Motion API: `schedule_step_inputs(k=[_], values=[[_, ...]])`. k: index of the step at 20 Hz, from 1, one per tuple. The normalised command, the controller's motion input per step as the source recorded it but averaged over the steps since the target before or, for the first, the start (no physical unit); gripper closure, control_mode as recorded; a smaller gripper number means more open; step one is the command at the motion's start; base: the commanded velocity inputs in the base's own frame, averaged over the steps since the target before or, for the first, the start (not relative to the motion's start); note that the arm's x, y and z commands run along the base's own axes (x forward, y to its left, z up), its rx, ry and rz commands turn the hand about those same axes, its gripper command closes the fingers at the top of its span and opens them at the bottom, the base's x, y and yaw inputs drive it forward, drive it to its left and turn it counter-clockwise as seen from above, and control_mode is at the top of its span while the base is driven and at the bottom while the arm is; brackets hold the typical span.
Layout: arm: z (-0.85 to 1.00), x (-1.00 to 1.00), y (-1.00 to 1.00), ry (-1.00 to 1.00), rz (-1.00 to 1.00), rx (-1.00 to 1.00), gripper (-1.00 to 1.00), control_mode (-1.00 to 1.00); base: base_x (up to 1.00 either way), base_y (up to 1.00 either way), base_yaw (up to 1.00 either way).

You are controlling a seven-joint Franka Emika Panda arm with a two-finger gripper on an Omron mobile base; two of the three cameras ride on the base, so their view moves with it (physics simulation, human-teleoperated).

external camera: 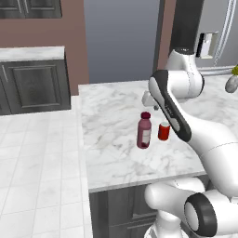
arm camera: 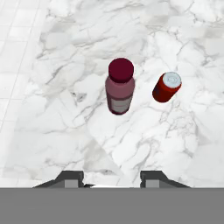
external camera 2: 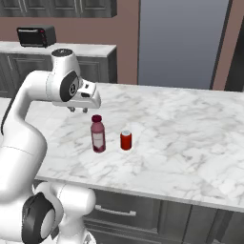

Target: Pick the juice, can from the counter and place them in the open cabinet.

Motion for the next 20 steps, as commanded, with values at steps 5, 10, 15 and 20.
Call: schedule_step_inputs(k=[5,10,15,20], values=[[-0.04,0.0,0.0,-0.11,0.0,0.01,-1.0,-1.0,0.0,0.0,0.0],[-0.18,0.0,0.0,-0.3,0.04,0.07,-1.0,-1.0,0.0,0.0,0.0],[-0.14,0.0,0.0,-0.28,0.05,0.1,-1.0,-1.0,0.0,0.0,0.0],[-0.03,0.01,0.0,-0.12,0.05,0.1,-1.0,-1.0,0.0,0.0,0.0]])
